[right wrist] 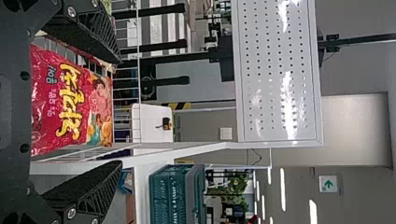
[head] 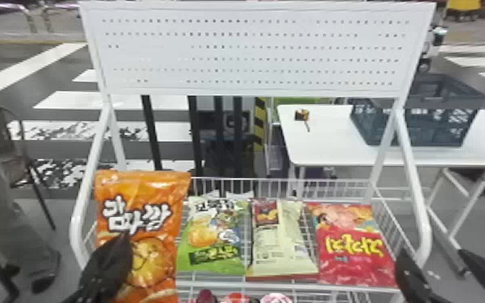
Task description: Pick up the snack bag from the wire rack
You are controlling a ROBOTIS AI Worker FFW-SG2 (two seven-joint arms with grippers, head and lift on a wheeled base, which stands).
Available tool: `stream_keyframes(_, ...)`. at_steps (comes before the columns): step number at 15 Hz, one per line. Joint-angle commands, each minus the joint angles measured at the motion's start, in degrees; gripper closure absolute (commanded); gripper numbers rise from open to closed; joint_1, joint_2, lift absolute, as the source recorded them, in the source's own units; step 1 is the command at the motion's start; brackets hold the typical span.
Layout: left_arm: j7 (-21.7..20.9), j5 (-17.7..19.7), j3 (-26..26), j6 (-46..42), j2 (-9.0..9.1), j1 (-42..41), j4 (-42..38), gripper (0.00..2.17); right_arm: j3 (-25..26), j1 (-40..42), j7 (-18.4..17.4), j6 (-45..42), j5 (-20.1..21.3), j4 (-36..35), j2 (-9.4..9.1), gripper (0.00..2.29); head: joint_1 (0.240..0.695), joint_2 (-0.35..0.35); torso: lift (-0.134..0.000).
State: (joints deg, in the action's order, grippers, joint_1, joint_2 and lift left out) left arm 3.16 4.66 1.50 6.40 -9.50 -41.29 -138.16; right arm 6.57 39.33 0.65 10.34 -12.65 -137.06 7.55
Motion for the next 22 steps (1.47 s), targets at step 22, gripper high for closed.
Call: stream_keyframes(22,0.0,-2.2,2.0,1.5,0.01,0.3,0.1,1.82,-8.2,-20.4,-1.6,4.9,0.9,24.1,-0.61,0.13,0.499,0.0,0.0)
